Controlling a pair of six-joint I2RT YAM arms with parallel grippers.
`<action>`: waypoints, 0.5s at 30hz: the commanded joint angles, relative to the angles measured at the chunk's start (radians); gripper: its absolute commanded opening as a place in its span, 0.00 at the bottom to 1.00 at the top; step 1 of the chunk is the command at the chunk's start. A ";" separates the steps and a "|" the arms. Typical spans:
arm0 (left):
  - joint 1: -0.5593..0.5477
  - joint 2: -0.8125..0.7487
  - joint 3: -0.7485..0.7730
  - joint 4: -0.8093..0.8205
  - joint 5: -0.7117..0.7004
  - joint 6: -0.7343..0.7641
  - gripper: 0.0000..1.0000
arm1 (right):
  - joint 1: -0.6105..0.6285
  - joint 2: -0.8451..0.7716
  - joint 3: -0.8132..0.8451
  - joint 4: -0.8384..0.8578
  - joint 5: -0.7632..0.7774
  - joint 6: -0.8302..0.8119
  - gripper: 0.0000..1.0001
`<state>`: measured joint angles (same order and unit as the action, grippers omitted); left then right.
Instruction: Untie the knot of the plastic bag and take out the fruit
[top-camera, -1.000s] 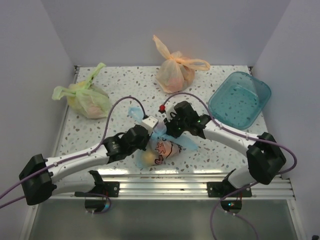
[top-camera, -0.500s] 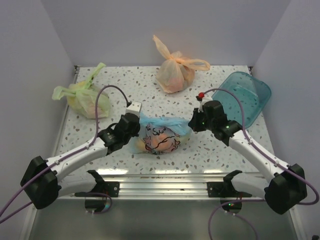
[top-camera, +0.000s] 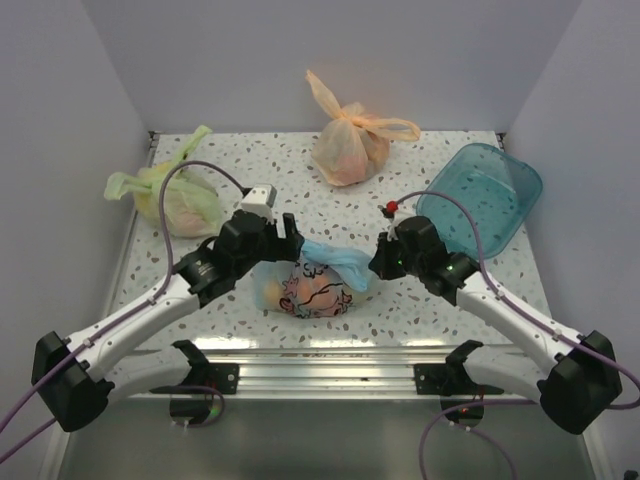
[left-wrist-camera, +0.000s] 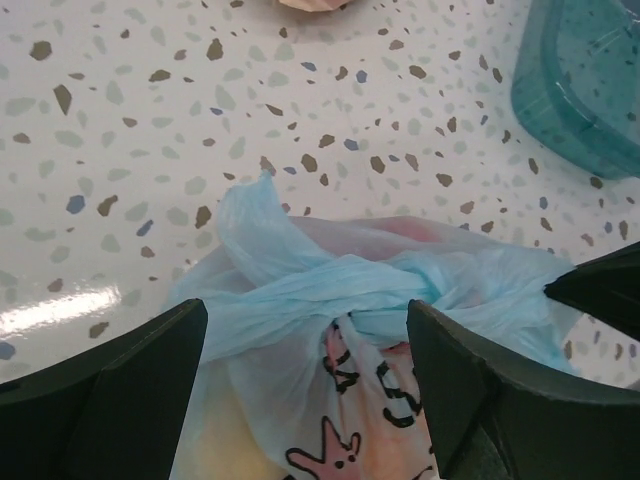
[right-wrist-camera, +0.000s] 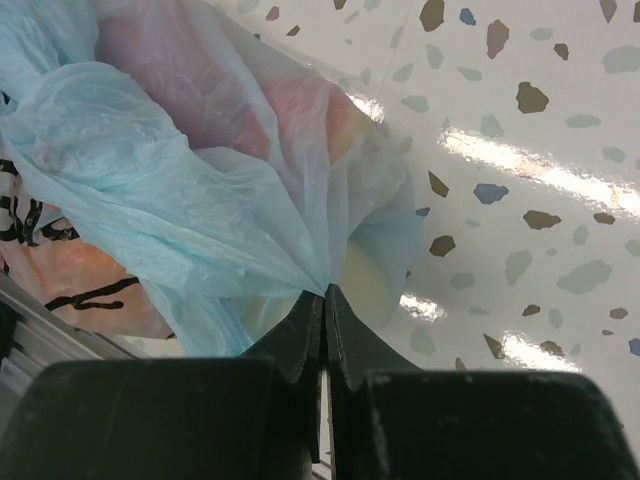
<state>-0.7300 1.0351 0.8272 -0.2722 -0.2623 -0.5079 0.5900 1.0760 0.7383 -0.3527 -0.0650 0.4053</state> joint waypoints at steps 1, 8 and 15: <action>-0.048 0.052 0.059 -0.056 0.039 -0.133 0.87 | 0.050 -0.005 0.053 -0.012 0.067 -0.022 0.00; -0.118 0.172 0.087 -0.187 -0.117 -0.241 0.82 | 0.065 -0.017 0.047 -0.003 0.116 0.000 0.00; -0.117 0.178 0.010 -0.148 -0.140 -0.277 0.68 | 0.067 -0.030 0.029 0.001 0.119 0.000 0.00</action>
<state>-0.8467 1.2163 0.8669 -0.4404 -0.3622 -0.7422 0.6510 1.0710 0.7517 -0.3595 0.0273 0.4011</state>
